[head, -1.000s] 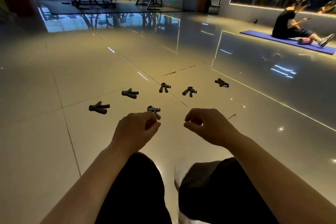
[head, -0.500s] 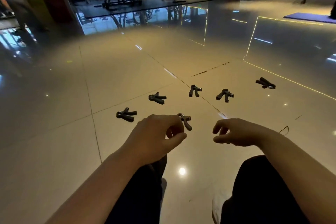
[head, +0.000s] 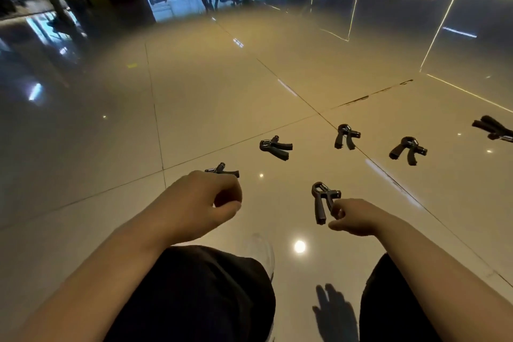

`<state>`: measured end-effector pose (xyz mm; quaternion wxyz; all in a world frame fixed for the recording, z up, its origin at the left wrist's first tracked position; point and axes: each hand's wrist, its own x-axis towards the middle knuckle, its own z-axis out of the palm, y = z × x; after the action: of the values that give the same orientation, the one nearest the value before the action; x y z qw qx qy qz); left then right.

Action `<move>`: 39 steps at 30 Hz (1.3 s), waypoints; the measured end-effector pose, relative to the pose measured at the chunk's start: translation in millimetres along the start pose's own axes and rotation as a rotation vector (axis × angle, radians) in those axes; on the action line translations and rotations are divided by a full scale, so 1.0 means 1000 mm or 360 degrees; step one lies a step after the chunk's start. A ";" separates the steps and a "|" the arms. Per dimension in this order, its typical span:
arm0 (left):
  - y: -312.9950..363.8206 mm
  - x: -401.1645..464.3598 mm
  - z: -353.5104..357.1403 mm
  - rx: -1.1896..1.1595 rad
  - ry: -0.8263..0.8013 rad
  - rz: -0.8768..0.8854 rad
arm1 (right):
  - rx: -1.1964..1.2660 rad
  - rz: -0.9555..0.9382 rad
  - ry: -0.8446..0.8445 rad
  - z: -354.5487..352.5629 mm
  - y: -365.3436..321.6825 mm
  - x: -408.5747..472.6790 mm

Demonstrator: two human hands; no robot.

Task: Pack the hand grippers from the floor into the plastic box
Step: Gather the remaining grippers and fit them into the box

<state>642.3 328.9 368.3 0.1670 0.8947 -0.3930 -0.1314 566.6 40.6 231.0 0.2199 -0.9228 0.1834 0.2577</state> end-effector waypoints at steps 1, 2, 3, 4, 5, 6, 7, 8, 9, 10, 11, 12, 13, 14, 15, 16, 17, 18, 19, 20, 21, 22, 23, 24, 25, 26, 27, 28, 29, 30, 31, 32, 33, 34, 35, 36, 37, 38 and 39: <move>-0.008 0.014 -0.001 0.0004 -0.0033 0.0004 | -0.0024 0.0024 -0.0015 0.001 0.002 0.015; -0.015 0.029 0.000 0.0003 -0.0069 0.0013 | -0.0049 0.0059 -0.0026 0.002 0.005 0.028; -0.022 0.044 0.001 -0.0005 -0.0099 0.0024 | -0.0075 0.0103 -0.0031 0.003 0.009 0.041; -0.029 0.059 0.002 -0.0014 -0.0119 0.0030 | -0.0105 0.0158 -0.0036 0.004 0.013 0.052; -0.036 0.074 0.003 -0.0024 -0.0134 0.0030 | -0.0130 0.0208 -0.0042 0.005 0.017 0.061; -0.044 0.090 0.004 -0.0036 -0.0153 0.0019 | -0.0146 0.0258 -0.0049 0.007 0.021 0.071; -0.053 0.106 0.006 -0.0056 -0.0175 0.0003 | -0.0143 0.0305 -0.0055 0.011 0.025 0.080; -0.062 0.121 0.008 -0.0083 -0.0194 -0.0017 | -0.0122 0.0349 -0.0058 0.015 0.028 0.090; -0.071 0.136 0.010 -0.0117 -0.0204 -0.0042 | -0.0091 0.0390 -0.0061 0.021 0.031 0.099; -0.081 0.150 0.013 -0.0157 -0.0207 -0.0075 | -0.0058 0.0438 -0.0070 0.026 0.033 0.108; -0.091 0.163 0.016 -0.0199 -0.0208 -0.0112 | -0.0025 0.0493 -0.0079 0.031 0.034 0.117; -0.100 0.176 0.021 -0.0229 -0.0208 -0.0148 | 0.0011 0.0548 -0.0080 0.037 0.035 0.126; -0.111 0.188 0.028 -0.0243 -0.0206 -0.0177 | 0.0050 0.0594 -0.0061 0.042 0.035 0.135; -0.122 0.198 0.035 -0.0240 -0.0198 -0.0206 | 0.0092 0.0634 -0.0037 0.048 0.036 0.144; -0.134 0.207 0.045 -0.0228 -0.0186 -0.0240 | 0.0126 0.0669 -0.0016 0.053 0.036 0.154; -0.147 0.214 0.055 -0.0213 -0.0179 -0.0288 | 0.0145 0.0703 0.0001 0.059 0.036 0.163; -0.161 0.219 0.068 -0.0200 -0.0181 -0.0355 | 0.0149 0.0742 0.0022 0.066 0.036 0.172; -0.174 0.222 0.081 -0.0183 -0.0190 -0.0433 | 0.0150 0.0788 0.0059 0.072 0.037 0.181; -0.188 0.224 0.095 -0.0152 -0.0203 -0.0509 | 0.0154 0.0838 0.0103 0.077 0.038 0.192; -0.201 0.224 0.108 -0.0118 -0.0221 -0.0572 | 0.0181 0.0897 0.0129 0.082 0.039 0.203; -0.212 0.223 0.120 -0.0098 -0.0241 -0.0623 | 0.0224 0.0957 0.0136 0.085 0.040 0.213; -0.221 0.222 0.131 -0.0092 -0.0258 -0.0663 | 0.0238 0.1006 0.0119 0.087 0.040 0.221; -0.228 0.220 0.141 -0.0092 -0.0273 -0.0692 | 0.0188 0.1035 0.0109 0.090 0.038 0.227; -0.233 0.218 0.150 -0.0096 -0.0285 -0.0708 | 0.0094 0.1042 0.0127 0.092 0.035 0.232; -0.238 0.217 0.157 -0.0096 -0.0293 -0.0714 | -0.0013 0.1030 0.0154 0.094 0.033 0.236; -0.243 0.218 0.162 -0.0090 -0.0294 -0.0708 | -0.0080 0.1014 0.0188 0.095 0.030 0.239; -0.247 0.221 0.165 -0.0082 -0.0292 -0.0695 | -0.0088 0.0998 0.0208 0.096 0.027 0.243; -0.250 0.226 0.168 -0.0072 -0.0279 -0.0677 | -0.0067 0.0982 0.0212 0.098 0.026 0.247; -0.255 0.232 0.170 -0.0052 -0.0261 -0.0645 | -0.0062 0.0954 0.0216 0.099 0.025 0.251; -0.260 0.242 0.173 -0.0006 -0.0243 -0.0591 | -0.0086 0.0907 0.0223 0.099 0.024 0.255; -0.266 0.252 0.176 0.0073 -0.0240 -0.0529 | -0.0114 0.0847 0.0231 0.100 0.024 0.259; -0.273 0.264 0.180 0.0177 -0.0266 -0.0475 | -0.0124 0.0783 0.0246 0.101 0.024 0.261; -0.281 0.276 0.185 0.0287 -0.0327 -0.0447 | -0.0107 0.0729 0.0257 0.102 0.024 0.264; -0.289 0.287 0.191 0.0377 -0.0425 -0.0444 | -0.0077 0.0695 0.0259 0.103 0.023 0.266; -0.297 0.296 0.197 0.0437 -0.0549 -0.0454 | -0.0061 0.0682 0.0259 0.104 0.022 0.268; -0.305 0.304 0.204 0.0478 -0.0676 -0.0471 | -0.0061 0.0685 0.0259 0.105 0.022 0.269; -0.312 0.310 0.211 0.0521 -0.0784 -0.0484 | -0.0066 0.0693 0.0252 0.106 0.023 0.270; -0.317 0.313 0.219 0.0573 -0.0846 -0.0481 | -0.0076 0.0695 0.0236 0.106 0.024 0.271; -0.321 0.313 0.226 0.0625 -0.0842 -0.0457 | -0.0092 0.0683 0.0223 0.106 0.026 0.272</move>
<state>977.1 254.9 1.5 -0.1358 0.8908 -0.3107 -0.3025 730.6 10.9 -9.4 0.1201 -0.8842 0.3829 0.2391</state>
